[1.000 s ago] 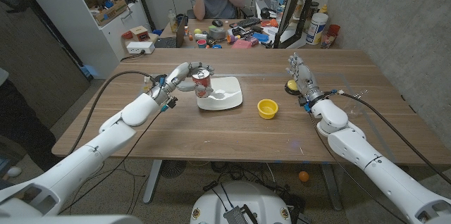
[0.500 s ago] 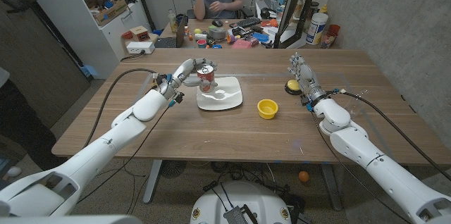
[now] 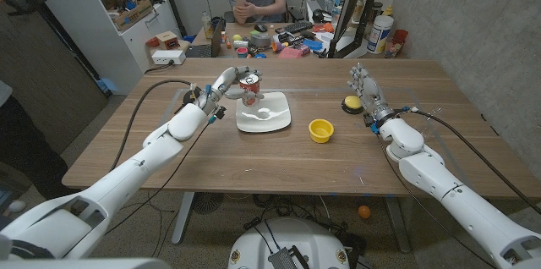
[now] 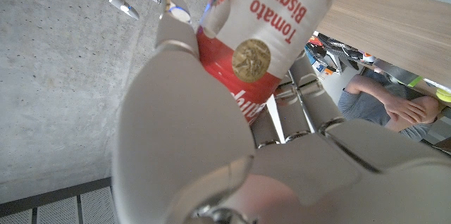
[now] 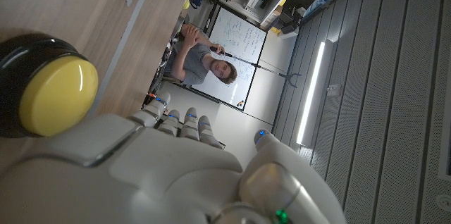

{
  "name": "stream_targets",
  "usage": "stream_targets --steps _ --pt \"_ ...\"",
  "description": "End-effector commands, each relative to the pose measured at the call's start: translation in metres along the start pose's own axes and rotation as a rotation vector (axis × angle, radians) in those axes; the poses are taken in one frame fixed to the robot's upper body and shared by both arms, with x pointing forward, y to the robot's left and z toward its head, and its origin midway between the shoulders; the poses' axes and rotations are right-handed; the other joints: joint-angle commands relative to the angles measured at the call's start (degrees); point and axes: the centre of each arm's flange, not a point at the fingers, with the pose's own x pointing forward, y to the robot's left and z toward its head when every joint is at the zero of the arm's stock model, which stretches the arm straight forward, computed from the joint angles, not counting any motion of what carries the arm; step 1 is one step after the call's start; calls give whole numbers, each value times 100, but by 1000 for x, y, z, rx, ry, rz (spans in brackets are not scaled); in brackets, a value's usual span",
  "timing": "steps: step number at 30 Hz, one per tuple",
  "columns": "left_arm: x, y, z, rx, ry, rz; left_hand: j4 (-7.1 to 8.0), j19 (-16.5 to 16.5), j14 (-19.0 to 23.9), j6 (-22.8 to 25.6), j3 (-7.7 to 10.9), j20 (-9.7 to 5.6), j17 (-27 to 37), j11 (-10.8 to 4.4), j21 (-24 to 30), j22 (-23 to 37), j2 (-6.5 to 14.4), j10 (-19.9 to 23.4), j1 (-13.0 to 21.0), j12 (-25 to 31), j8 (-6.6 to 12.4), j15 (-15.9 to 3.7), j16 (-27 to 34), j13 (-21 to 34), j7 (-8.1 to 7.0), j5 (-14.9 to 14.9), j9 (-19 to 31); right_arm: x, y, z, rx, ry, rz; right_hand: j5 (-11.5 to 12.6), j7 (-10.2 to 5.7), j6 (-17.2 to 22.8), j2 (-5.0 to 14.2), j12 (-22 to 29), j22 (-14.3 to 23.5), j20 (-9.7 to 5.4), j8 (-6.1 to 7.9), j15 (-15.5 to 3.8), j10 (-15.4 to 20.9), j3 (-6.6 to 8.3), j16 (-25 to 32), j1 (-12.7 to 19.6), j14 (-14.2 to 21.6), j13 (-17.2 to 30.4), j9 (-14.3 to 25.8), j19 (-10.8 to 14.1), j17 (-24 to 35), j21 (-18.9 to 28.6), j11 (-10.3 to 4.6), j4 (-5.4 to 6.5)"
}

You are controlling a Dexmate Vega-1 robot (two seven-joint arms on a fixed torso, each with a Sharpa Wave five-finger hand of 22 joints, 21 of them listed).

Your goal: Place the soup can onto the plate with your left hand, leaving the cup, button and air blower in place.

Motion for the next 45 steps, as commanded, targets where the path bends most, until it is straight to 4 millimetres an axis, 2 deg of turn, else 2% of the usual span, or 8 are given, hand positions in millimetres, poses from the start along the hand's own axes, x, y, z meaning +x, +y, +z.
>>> stream_targets --steps 1,9,22,37,45 --pt "12 -2 -10 -8 35 58 92 669 1315 2275 125 -1113 27 -833 48 20 1024 894 759 20 -18 -1825 23 39 -633 -30 21 3 -2 1 -1 -2 10 0 43 6 221 36 23 -32 47 -5 -8 42 7 -8 -7 13 21 -74 21 -14 33 -22" --pt "19 -7 -17 -11 55 66 97 662 1330 2297 131 -1119 36 -821 54 20 1041 908 754 16 -27 -1823 26 55 -644 -34 21 3 -4 -1 1 -1 9 -3 45 9 219 37 23 -28 47 -1 -6 41 9 -11 -5 13 21 -72 22 -15 40 -21" --pt "31 -32 -27 -26 69 0 99 640 1322 2291 136 -1124 41 -824 56 17 1048 916 746 5 -53 -1822 14 76 -624 -41 22 0 -7 -4 2 0 0 -7 45 11 214 34 23 -27 47 0 -10 41 9 -12 -4 13 21 -76 22 -21 40 -21" --pt "29 -50 -34 -35 80 -38 99 619 1318 2301 142 -1125 50 -828 64 16 1056 909 739 -29 -80 -1821 3 86 -636 -47 24 0 -9 -3 3 0 0 -11 46 12 212 34 23 -25 46 1 -7 40 10 -16 -2 13 21 -72 23 -25 40 -20" --pt "23 -53 -40 -36 97 -43 97 614 1321 2315 145 -1126 54 -819 69 16 1056 933 738 -33 -90 -1822 0 91 -641 -50 25 2 -9 -5 4 3 5 -13 43 15 213 32 23 -31 46 -1 -11 42 10 -16 0 13 21 -68 22 -26 38 -20"
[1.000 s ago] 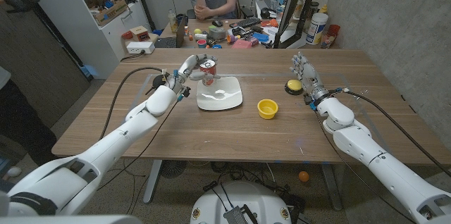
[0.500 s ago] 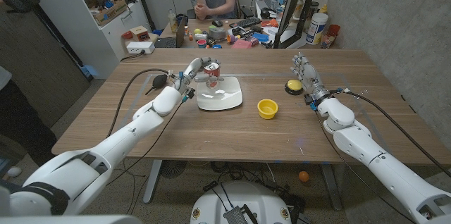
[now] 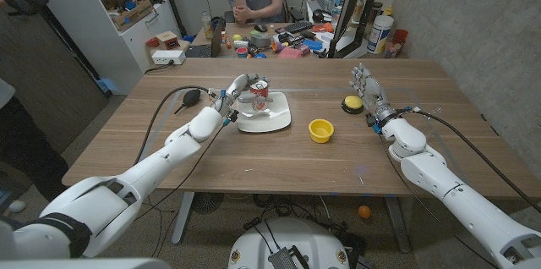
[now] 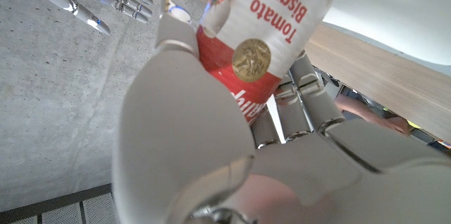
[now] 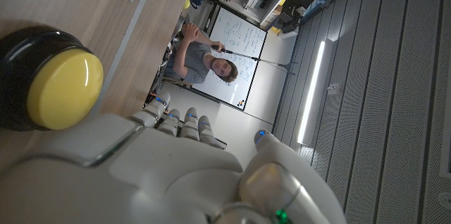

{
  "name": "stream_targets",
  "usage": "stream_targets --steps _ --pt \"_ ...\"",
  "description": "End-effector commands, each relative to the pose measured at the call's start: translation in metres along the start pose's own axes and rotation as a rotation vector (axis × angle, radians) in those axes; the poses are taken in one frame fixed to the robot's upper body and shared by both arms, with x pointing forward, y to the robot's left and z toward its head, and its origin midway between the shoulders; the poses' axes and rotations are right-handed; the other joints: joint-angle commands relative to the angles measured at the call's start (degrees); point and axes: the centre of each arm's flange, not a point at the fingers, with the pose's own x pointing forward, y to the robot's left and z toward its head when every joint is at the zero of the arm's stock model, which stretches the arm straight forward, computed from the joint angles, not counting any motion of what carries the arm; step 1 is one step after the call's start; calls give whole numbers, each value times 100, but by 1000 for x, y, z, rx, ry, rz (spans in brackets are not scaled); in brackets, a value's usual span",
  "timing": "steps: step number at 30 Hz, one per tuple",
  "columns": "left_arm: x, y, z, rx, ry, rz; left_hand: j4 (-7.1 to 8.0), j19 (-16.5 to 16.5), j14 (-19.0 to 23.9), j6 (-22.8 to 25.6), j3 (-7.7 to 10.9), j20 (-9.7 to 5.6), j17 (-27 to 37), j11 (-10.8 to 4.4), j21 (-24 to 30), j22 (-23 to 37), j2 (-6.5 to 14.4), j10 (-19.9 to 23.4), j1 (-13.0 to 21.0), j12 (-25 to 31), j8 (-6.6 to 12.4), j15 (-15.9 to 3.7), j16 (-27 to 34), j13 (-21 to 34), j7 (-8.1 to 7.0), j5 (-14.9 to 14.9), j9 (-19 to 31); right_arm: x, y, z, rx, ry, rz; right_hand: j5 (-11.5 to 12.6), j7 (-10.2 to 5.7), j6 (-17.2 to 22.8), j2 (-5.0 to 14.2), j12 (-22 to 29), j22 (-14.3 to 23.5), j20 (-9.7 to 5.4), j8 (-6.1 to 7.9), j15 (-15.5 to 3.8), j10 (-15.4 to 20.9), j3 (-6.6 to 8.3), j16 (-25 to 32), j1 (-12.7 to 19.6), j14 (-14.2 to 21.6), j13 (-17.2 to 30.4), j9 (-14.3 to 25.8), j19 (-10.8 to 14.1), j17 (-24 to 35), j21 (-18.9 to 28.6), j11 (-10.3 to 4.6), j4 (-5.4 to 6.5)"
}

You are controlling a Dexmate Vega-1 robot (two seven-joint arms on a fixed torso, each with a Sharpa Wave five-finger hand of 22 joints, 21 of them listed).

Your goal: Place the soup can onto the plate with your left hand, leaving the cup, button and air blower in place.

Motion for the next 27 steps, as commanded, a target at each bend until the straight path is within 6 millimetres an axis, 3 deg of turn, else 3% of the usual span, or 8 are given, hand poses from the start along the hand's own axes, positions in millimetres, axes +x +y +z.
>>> stream_targets --steps 1,27 --pt "-7 -12 -11 -5 27 -25 98 643 1306 2263 144 -1095 29 -837 31 19 1056 907 738 22 -27 -1835 20 13 -671 -4 25 3 0 -1 2 2 5 -13 45 15 213 32 23 -26 46 3 -9 42 10 -17 -1 13 21 -70 7 -4 40 -20" --pt "-18 -23 -40 -26 41 -5 81 567 1277 2238 152 -1102 31 -836 21 11 1044 857 741 -48 -91 -1838 -14 36 -693 -9 30 5 -1 -2 2 2 0 -17 48 12 205 32 23 -24 43 0 -6 40 10 -21 1 13 21 -66 8 -11 41 -20"
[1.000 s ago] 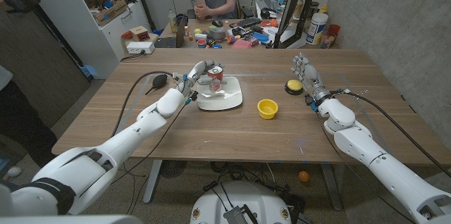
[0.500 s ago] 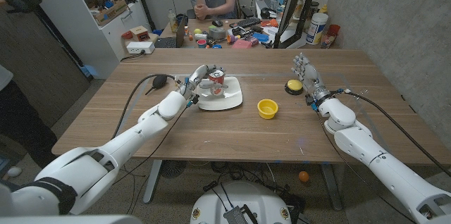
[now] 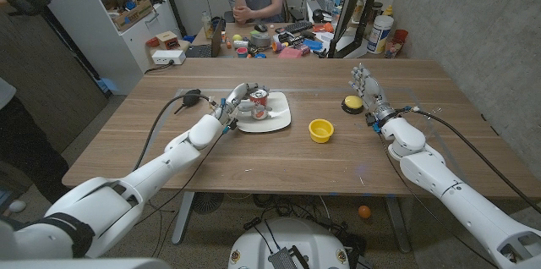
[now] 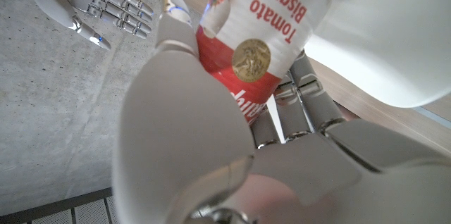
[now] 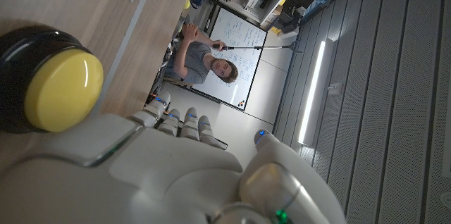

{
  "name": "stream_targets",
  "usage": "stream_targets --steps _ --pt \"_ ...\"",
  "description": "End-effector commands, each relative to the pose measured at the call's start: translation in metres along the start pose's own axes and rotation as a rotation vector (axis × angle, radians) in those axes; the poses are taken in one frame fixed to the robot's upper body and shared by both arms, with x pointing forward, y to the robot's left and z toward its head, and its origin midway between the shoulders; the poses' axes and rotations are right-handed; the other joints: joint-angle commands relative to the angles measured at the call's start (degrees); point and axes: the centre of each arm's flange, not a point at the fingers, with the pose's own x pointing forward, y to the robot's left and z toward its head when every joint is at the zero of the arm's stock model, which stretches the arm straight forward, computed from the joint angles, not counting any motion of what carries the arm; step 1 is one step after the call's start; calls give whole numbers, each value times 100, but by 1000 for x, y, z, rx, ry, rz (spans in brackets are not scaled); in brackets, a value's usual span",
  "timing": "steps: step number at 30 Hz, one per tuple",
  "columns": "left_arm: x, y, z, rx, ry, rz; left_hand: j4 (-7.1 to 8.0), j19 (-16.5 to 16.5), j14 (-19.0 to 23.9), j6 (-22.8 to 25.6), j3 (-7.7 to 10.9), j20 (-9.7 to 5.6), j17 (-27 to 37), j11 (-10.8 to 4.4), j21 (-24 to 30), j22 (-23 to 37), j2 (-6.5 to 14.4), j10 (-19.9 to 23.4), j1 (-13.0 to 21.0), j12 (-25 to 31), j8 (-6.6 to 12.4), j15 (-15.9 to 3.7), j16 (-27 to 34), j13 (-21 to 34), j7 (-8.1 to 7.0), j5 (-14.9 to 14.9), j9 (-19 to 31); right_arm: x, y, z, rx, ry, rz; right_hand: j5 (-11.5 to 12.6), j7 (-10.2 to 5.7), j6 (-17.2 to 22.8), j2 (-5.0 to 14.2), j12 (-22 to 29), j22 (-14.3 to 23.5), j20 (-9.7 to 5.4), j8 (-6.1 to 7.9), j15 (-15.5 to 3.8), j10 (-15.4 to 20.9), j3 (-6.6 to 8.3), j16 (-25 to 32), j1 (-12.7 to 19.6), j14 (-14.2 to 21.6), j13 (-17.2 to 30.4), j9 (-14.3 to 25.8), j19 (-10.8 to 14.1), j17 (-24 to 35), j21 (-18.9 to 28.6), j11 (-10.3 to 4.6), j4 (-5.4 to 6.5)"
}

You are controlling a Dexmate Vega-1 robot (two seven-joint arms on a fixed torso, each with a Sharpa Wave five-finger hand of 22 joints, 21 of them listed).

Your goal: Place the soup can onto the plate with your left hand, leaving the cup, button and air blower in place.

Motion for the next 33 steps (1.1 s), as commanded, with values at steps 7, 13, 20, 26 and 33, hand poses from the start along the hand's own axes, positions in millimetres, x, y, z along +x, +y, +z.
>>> stream_targets --steps 7,13,20,26,33 --pt "-4 -15 -25 -35 5 41 62 424 1191 2140 162 -1094 -17 -819 -34 -1 1037 731 759 -116 -94 -1834 -65 16 -751 -6 32 1 -1 0 -8 6 -7 -19 45 14 203 31 24 -24 43 1 -10 38 9 -25 0 13 21 -61 9 -11 41 -18" --pt "-8 -24 -28 -52 2 54 46 176 1089 2032 173 -1108 -41 -845 -126 -2 1043 603 781 -220 -193 -1841 -129 32 -808 -4 36 2 -2 0 -8 5 -9 -19 47 12 201 30 24 -24 43 1 -11 37 10 -27 3 13 21 -63 10 -14 39 -17" --pt "-12 -29 -28 -55 0 43 59 16 916 1749 170 -1087 -45 -823 -182 0 1069 414 764 -340 -360 -1837 -197 46 -804 -3 42 4 -3 -2 0 4 -6 -20 45 12 201 31 24 -27 43 0 -9 36 11 -30 3 13 21 -61 10 -15 43 -15" --pt "-11 -27 -24 -24 -17 25 57 -186 649 1450 150 -1056 -30 -904 -297 -21 1050 190 737 -449 -541 -1829 -275 67 -901 -9 52 5 -4 -1 2 0 -3 -20 43 12 200 30 24 -27 42 0 -9 36 11 -31 6 13 21 -60 10 -17 39 -16" --pt "-9 -28 -20 0 -19 -22 314 -1733 -2164 -502 -105 -343 70 -808 -1219 -18 847 -1857 -2 -584 -1388 -1589 -521 26 -982 7 114 4 -6 -1 6 -3 -3 -22 46 11 191 31 24 -24 42 3 -6 29 12 -41 6 13 21 -56 12 -17 45 -11"
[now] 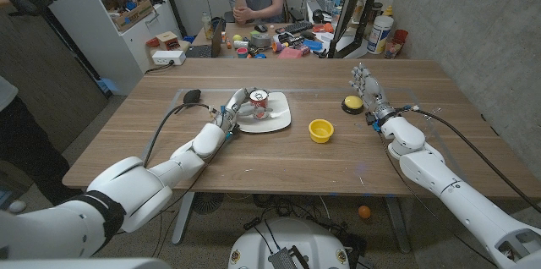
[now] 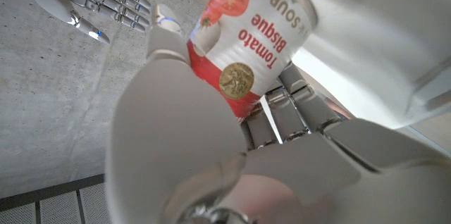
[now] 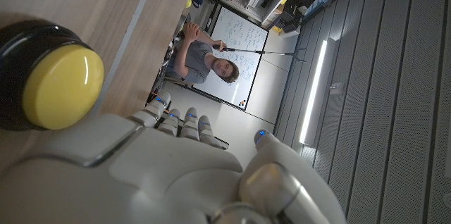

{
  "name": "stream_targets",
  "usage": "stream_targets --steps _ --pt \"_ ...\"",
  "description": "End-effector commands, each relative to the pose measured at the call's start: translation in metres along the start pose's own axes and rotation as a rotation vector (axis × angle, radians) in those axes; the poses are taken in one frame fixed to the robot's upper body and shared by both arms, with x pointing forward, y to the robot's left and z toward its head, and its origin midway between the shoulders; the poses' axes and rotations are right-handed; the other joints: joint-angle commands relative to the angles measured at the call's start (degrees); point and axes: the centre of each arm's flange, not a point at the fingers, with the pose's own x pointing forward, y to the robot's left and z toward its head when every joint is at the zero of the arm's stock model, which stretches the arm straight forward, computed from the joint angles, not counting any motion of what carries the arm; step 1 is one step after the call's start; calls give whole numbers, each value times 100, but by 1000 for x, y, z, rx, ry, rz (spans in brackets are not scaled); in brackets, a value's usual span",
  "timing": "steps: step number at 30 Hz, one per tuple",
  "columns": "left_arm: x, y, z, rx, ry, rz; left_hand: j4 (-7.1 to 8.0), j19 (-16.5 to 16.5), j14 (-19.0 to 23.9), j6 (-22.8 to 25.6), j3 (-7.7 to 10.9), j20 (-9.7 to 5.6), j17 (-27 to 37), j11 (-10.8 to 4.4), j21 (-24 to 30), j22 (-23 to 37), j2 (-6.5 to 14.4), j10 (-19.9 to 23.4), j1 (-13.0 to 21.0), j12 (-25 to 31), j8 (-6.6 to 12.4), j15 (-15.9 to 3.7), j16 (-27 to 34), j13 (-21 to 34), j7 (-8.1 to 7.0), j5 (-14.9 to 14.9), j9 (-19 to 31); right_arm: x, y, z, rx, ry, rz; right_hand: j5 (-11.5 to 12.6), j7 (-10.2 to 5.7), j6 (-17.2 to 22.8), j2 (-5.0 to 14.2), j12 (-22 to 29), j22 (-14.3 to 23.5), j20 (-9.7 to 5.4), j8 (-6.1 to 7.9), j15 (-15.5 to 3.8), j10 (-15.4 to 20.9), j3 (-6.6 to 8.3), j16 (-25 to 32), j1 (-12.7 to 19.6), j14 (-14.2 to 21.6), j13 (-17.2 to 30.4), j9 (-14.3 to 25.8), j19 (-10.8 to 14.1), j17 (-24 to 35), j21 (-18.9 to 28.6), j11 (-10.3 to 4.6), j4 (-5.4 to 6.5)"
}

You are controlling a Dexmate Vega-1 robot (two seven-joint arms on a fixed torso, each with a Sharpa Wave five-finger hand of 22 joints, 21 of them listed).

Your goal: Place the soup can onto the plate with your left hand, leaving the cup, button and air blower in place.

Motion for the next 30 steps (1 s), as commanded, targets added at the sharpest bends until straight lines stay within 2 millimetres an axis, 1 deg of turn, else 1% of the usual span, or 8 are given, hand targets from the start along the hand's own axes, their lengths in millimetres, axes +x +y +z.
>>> stream_targets --steps 1,3,10,15,19,22,25,30 --pt "3 -2 9 37 -21 -53 332 -1145 -1795 -1051 -148 333 88 129 -683 -1 955 -1430 288 -21 -518 -427 -46 -64 -198 18 45 0 -4 1 6 -7 0 -22 46 13 190 31 24 -24 42 5 -6 28 13 -42 9 13 21 -54 12 -17 44 -10" --pt "3 -2 11 44 -26 -57 359 -1522 -2451 -1602 -248 486 62 223 -950 2 869 -2020 142 -34 -664 -222 -70 -107 -86 59 61 0 -4 1 7 -7 0 -22 47 11 191 30 24 -25 42 -5 -9 28 16 -44 17 13 21 -54 13 -18 41 -9" --pt "4 -3 14 50 -32 -63 454 -2030 -3342 -2456 -451 549 -17 468 -1366 4 735 -2877 -167 -15 -777 135 -53 -184 162 125 75 -2 -7 -1 8 -5 -1 -23 45 12 190 30 24 -22 42 8 -7 26 17 -46 22 13 21 -51 12 -19 38 -9" --pt "4 -3 15 29 -42 -70 657 -2433 -4289 -3493 -923 787 -138 931 -1811 11 395 -3823 -714 22 -822 586 -67 -289 407 441 49 -1 -7 1 6 -8 2 -24 47 13 188 37 24 -17 43 8 10 26 17 -47 29 13 21 -44 11 -18 41 -10" --pt "5 -2 17 12 -52 -70 829 -2706 -4925 -4260 -1312 992 -193 1093 -2119 19 199 -4460 -1089 14 -844 861 -87 -363 443 806 9 0 -7 1 5 -7 5 -24 47 14 186 38 24 -18 43 5 14 24 19 -48 35 13 21 -39 11 -18 40 -10" --pt "5 -1 19 9 -62 -67 965 -3190 -5458 -4998 -1581 1207 -197 1271 -2436 29 167 -5155 -1319 -18 -873 1072 -103 -407 482 1108 -21 0 -7 1 5 -6 6 -24 47 14 185 38 24 -14 43 4 16 23 20 -48 43 13 21 -28 11 -15 43 -10" --pt "5 -1 21 5 -70 -60 1051 -3558 -5877 -5398 -1753 1320 -195 1414 -2599 39 176 -5590 -1445 -8 -858 1202 -113 -421 513 1300 -31 0 -7 1 6 -8 6 -24 51 15 185 39 24 -11 43 6 19 23 21 -50 47 13 21 -25 11 -14 43 -10" --pt "5 1 24 6 -79 -50 1098 -3750 -6065 -5533 -1843 1388 -192 1435 -2650 43 171 -5754 -1521 4 -841 1246 -109 -423 532 1371 -32 0 -7 1 5 -9 8 -25 57 18 184 39 23 -11 44 9 22 21 19 -53 48 13 21 -25 11 -17 41 -8"
